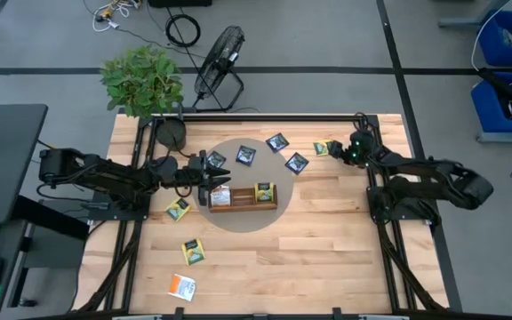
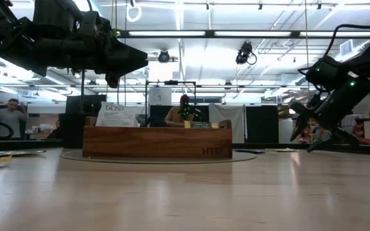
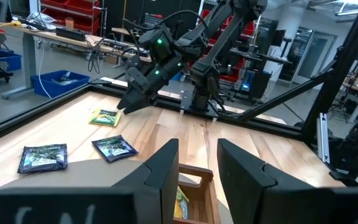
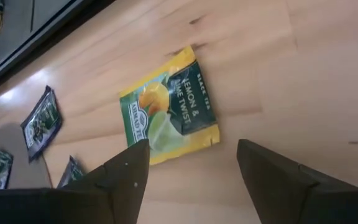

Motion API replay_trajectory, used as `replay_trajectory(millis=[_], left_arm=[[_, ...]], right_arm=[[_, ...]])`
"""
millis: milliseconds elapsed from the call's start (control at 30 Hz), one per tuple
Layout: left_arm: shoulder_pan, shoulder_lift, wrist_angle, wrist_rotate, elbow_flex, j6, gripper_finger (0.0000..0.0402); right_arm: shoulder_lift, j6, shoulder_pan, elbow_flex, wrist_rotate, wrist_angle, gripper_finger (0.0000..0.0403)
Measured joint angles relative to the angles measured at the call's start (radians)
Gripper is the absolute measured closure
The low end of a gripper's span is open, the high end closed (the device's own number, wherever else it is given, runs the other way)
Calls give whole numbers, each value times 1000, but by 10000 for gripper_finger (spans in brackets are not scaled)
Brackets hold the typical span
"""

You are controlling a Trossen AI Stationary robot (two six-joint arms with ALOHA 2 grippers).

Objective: Pick & Place Tea
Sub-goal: Put the top right yellow tea bag into the right compartment of the wooden organizer

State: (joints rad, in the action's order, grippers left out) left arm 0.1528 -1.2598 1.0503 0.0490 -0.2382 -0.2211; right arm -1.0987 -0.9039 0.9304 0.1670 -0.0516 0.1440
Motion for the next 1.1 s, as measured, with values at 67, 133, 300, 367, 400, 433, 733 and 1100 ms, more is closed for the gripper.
replay_trajectory(millis=[67,133,300,367,400,433,733,1100], left_arm=[[0,0,0,0,0,0,287],[0,0,0,0,0,0,287],[0,0,-1,0,0,0,287],[0,0,-1,0,0,0,287],[0,0,-1,0,0,0,287],[0,0,-1,0,0,0,287],[0,0,-1,0,0,0,287],[0,0,-1,0,0,-1,287]], right_arm=[[-18,7,5,15,-8,-7,146],[-37,25,7,29,-13,-11,146],[-111,65,7,74,-18,-14,154],[-147,70,7,90,-21,-9,163],[-164,71,7,98,-27,-5,168],[-180,71,8,105,-29,-5,174],[-234,103,8,119,-50,7,225],[-236,208,10,115,-58,-5,376]])
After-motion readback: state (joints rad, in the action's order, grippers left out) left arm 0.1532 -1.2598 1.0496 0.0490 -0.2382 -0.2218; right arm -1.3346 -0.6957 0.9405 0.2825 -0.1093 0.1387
